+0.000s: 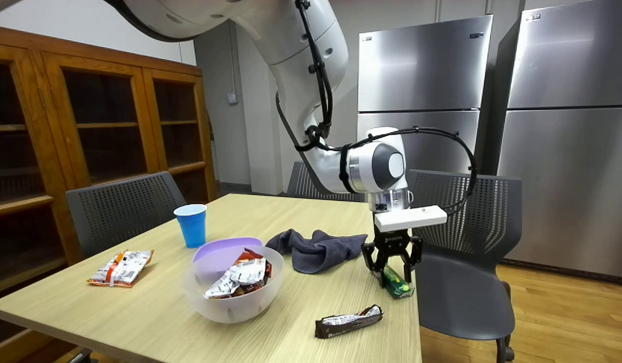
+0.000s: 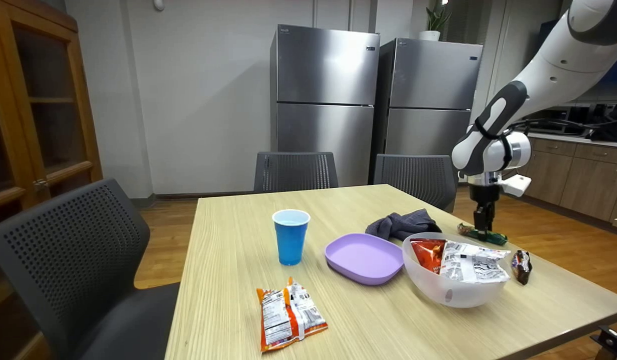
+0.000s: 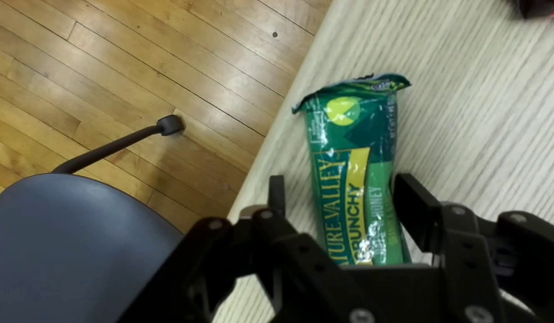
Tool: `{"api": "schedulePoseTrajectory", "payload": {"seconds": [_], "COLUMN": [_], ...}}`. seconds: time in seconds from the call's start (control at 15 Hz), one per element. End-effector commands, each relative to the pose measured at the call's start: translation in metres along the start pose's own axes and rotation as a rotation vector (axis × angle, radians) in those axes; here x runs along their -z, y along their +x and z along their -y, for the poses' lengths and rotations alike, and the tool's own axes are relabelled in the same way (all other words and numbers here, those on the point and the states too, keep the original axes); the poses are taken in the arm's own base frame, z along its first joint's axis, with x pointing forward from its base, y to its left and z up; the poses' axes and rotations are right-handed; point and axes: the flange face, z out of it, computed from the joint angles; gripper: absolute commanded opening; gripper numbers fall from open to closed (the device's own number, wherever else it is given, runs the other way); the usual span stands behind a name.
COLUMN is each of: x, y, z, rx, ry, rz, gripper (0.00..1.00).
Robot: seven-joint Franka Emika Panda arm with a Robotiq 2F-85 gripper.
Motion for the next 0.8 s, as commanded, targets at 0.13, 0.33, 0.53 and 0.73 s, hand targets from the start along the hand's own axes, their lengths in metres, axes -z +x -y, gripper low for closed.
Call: {"api": "schedulePoseTrajectory", "payload": {"seconds": [0.13, 0.33, 0.53, 0.73], "x": [0.018, 0.024, 0.036, 0.054], "y": [-0.007, -0.009, -0.009, -0.005], "z": [0.008, 0.008, 0.007, 0.011], "rx": [0.02, 0.005, -0.017, -0.041], "ry": [0.008, 0.013, 0.022, 0.032], "rz": [-0.022, -0.02, -0.018, -0.024], "gripper": [0.19, 0.13, 0.13, 0.13]}}
